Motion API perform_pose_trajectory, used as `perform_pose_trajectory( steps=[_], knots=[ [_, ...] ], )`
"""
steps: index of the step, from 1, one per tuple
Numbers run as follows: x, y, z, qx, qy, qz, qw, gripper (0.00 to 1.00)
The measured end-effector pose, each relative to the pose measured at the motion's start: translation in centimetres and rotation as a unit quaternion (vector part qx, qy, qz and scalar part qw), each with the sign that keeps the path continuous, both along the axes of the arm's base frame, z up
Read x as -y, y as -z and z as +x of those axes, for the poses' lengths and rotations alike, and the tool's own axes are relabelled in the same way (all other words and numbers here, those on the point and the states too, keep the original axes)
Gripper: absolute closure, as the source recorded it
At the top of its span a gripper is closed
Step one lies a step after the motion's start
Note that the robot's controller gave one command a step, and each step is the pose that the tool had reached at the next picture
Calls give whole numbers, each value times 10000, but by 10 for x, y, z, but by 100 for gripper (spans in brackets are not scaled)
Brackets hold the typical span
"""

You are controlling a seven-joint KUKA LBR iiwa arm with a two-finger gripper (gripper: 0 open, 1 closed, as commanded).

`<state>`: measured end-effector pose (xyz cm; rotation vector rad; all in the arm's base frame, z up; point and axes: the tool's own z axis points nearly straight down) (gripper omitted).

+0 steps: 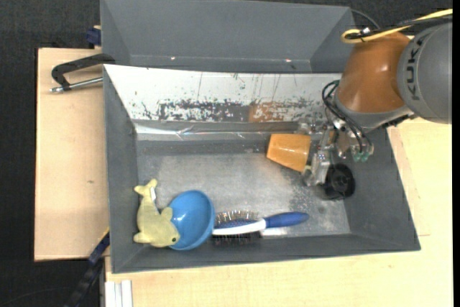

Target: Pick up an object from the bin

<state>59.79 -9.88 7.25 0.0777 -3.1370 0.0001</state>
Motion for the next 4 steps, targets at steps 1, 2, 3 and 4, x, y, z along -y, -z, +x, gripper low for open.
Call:
perform_pose_trajectory(
  steps=[1, 2, 3, 4],
  knots=[
    [-3, -4, 2, 30, -22, 6, 10000, 100],
    [-2, -212, -14, 105, -42, -11, 9999, 100],
    [-19, -112, -25, -6, 1075, 9, 9942, 100],
    [-122, -148, -37, 50, 1743, 27, 9847, 100]
  ],
)
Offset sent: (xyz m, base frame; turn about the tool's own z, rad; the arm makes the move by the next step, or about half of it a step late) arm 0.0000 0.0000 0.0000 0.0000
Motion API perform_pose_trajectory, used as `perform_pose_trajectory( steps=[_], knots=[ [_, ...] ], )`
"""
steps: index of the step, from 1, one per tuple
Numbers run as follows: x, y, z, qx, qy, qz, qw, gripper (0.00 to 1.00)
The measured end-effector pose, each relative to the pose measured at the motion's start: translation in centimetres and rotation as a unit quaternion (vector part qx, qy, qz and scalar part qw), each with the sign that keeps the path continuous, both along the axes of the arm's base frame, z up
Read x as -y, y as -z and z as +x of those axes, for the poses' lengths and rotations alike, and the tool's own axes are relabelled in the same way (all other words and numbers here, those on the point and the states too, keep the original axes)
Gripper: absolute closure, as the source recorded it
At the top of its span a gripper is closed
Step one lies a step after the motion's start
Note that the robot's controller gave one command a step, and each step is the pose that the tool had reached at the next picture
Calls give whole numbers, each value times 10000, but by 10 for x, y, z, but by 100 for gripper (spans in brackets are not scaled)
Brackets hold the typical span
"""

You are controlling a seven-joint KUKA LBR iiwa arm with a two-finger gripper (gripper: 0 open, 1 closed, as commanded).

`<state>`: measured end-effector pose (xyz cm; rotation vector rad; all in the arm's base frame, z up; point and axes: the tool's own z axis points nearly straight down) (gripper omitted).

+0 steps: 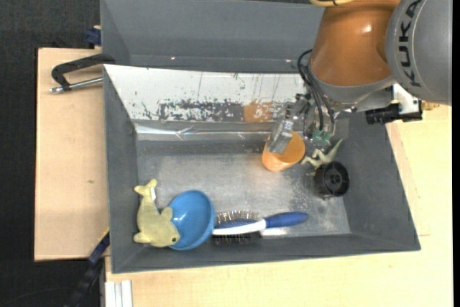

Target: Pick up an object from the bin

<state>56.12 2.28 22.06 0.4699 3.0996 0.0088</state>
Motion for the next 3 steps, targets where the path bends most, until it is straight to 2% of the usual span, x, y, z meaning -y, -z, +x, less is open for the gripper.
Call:
perform_pose_trajectory(
  steps=[1, 2, 3],
  knots=[
    [8, 40, -38, -31, -3303, -29, 9439, 100],
    [8, 40, -37, -20, -3295, -30, 9442, 0],
    [47, 49, 44, 27, -2714, -46, 9625, 0]
  ],
)
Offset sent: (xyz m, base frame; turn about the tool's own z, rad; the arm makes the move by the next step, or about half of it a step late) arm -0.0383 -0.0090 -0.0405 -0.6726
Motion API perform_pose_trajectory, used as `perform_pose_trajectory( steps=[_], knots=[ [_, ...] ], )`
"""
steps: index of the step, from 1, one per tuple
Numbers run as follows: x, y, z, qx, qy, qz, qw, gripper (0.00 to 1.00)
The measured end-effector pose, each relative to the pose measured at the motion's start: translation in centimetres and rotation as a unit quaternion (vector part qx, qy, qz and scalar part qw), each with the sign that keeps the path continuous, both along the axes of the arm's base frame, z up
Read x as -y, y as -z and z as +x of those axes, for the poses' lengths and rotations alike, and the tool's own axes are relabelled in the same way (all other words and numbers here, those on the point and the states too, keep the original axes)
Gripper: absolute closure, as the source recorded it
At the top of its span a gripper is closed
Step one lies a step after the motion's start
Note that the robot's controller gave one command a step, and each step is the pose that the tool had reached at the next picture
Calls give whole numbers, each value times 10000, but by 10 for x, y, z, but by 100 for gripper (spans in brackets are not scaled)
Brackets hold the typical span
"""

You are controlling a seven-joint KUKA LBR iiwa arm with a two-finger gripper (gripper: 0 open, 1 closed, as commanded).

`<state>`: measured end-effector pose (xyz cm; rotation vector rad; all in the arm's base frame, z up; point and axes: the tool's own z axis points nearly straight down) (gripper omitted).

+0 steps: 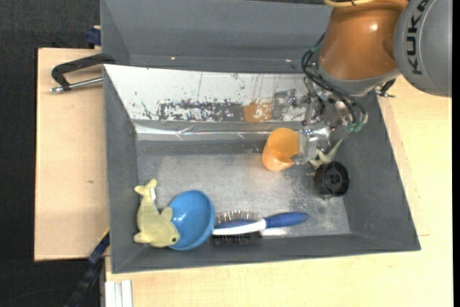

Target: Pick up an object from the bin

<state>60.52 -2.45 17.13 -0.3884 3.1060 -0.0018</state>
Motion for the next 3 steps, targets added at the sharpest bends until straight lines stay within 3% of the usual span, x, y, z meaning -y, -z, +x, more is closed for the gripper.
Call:
perform_pose_trajectory(
  steps=[1, 2, 3],
  knots=[
    [6, 69, -3, -11, 119, 0, 9999, 0],
    [6, 71, -4, -43, 123, 2, 9999, 100],
    [40, 72, 1, 61, -1086, -61, 9941, 100]
  ],
)
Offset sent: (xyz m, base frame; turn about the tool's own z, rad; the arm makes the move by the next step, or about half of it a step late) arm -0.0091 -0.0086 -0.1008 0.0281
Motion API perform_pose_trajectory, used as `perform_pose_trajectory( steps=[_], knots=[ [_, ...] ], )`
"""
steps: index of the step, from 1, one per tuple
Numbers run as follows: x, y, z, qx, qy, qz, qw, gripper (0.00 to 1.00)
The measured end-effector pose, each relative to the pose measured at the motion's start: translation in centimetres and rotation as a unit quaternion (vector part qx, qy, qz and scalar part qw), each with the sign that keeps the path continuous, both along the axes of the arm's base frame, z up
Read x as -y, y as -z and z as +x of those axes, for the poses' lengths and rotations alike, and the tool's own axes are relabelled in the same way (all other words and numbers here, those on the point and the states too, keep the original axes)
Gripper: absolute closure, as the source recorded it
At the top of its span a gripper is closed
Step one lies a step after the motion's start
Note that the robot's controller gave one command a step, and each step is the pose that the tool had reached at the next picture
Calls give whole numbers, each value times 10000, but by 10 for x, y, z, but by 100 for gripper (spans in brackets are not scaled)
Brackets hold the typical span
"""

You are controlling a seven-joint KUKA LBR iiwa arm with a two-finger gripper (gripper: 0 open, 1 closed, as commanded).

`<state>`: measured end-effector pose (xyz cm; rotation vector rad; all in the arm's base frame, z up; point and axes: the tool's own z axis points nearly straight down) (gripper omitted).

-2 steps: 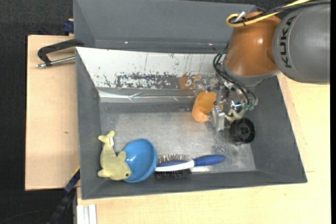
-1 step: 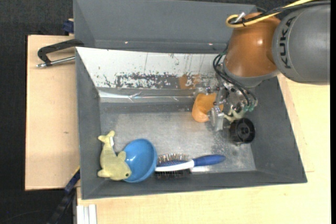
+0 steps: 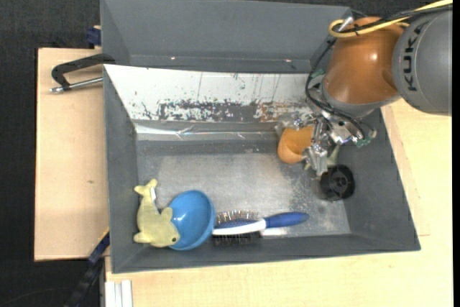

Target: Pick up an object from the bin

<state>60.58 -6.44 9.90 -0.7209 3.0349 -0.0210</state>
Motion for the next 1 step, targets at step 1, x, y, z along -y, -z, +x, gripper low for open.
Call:
perform_pose_trajectory(
  steps=[1],
  knots=[
    [-65, -257, -15, -35, -522, 37, 9986, 100]
  ],
)
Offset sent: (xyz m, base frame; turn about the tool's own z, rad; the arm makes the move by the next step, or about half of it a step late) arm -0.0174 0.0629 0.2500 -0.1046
